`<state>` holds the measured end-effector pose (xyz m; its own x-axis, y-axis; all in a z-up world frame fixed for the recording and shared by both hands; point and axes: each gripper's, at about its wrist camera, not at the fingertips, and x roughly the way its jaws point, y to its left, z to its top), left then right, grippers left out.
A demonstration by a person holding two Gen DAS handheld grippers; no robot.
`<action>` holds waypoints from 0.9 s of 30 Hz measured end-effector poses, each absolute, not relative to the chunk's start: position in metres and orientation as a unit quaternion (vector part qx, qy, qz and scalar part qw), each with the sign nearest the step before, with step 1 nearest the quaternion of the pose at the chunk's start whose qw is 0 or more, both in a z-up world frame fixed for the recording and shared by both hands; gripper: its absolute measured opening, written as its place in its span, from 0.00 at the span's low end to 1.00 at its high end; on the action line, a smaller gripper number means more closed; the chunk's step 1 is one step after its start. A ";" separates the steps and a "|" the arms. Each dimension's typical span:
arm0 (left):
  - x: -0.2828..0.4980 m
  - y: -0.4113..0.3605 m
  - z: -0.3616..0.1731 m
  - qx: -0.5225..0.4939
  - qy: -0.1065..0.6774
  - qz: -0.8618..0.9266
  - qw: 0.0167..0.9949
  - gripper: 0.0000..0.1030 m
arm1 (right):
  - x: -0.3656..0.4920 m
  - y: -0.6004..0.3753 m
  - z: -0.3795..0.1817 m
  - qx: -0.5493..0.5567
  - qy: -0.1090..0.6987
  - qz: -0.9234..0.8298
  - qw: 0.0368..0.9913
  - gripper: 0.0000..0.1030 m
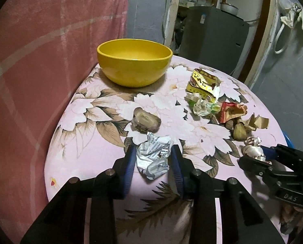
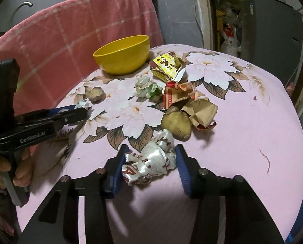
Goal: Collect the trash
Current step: 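Grasp the foil wrapper with the left tool while the right tool grasps the white wrapper, then carry both wrappers over the blue bucket and open both tools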
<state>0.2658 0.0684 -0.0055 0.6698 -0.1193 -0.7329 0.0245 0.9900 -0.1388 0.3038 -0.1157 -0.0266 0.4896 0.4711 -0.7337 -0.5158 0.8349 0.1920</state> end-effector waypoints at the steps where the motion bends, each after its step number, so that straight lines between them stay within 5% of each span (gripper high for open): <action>1: 0.265 0.067 -0.005 -0.060 0.404 -0.039 0.912 0.30 | 0.304 -0.117 -0.026 -0.025 0.416 0.287 0.863 0.37; 6: 0.258 0.058 -0.001 -0.054 0.393 -0.036 0.917 0.29 | 0.305 -0.126 -0.025 -0.003 0.412 0.284 0.866 0.25; 14: 0.242 0.040 0.024 -0.068 0.332 -0.041 0.940 0.29 | 0.290 -0.143 -0.004 0.017 0.346 0.278 0.896 0.24; 27: 0.224 -0.016 0.077 -0.082 0.192 -0.098 0.973 0.29 | 0.241 -0.211 0.063 0.052 0.126 0.200 0.970 0.25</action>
<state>0.2240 -0.0161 0.0773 0.9072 -0.2221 -0.3574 0.1591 0.9673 -0.1975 0.2412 -0.2106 0.0625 0.8876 0.4020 -0.2246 -0.3758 0.9143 0.1513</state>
